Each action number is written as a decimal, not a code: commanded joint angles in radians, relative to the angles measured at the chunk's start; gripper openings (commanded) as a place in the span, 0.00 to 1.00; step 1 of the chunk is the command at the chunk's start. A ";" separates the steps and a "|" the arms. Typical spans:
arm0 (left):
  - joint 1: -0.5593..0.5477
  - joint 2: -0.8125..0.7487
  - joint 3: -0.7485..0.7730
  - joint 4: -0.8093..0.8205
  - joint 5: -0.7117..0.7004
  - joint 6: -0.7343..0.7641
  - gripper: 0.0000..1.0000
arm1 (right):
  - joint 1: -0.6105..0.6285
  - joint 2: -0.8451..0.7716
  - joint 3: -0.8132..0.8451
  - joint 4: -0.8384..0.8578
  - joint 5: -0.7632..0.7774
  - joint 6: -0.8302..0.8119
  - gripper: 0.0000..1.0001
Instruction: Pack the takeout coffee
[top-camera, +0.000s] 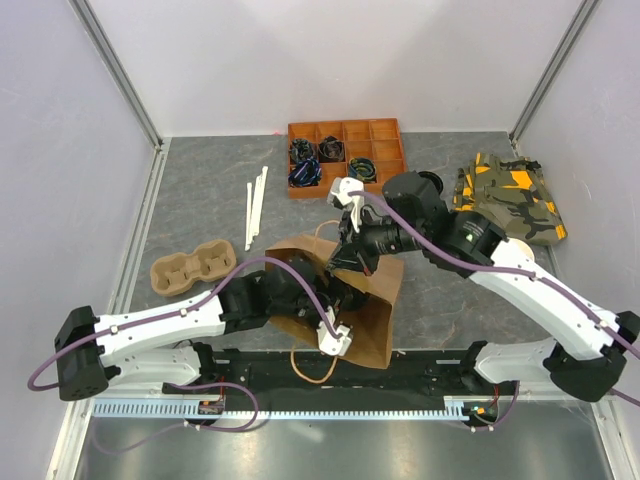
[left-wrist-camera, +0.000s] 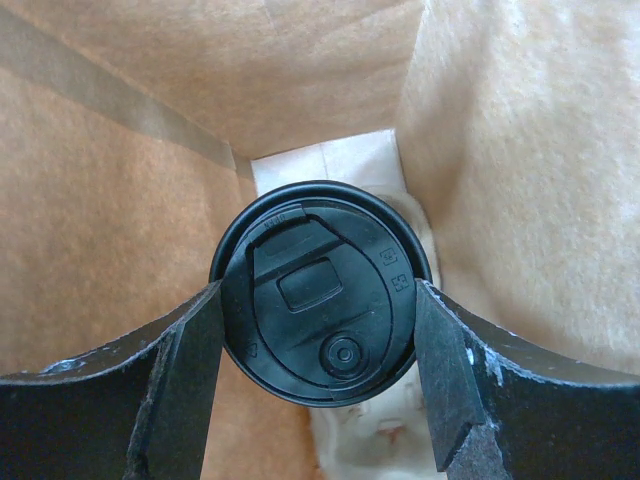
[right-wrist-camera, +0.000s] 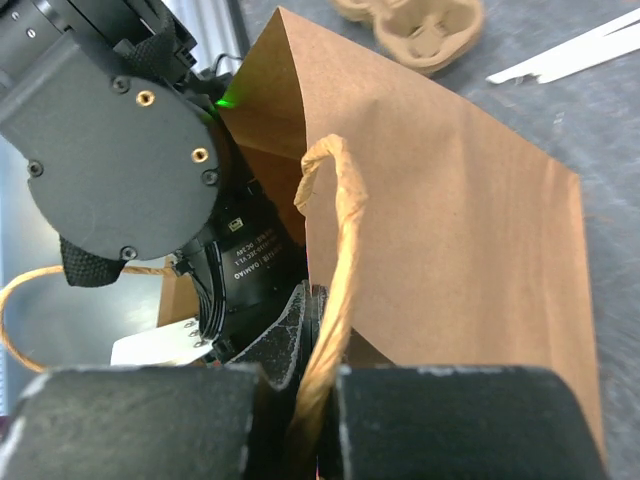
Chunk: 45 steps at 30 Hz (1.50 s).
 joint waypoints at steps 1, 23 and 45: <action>0.002 0.019 0.009 0.061 0.023 0.035 0.32 | -0.075 0.043 0.086 0.008 -0.248 0.039 0.00; 0.004 0.082 0.166 -0.057 0.069 -0.093 0.31 | -0.235 0.133 0.091 0.001 -0.583 0.134 0.00; 0.011 0.093 0.110 -0.060 0.110 -0.084 0.29 | -0.275 0.160 0.203 -0.342 -0.305 -0.260 0.62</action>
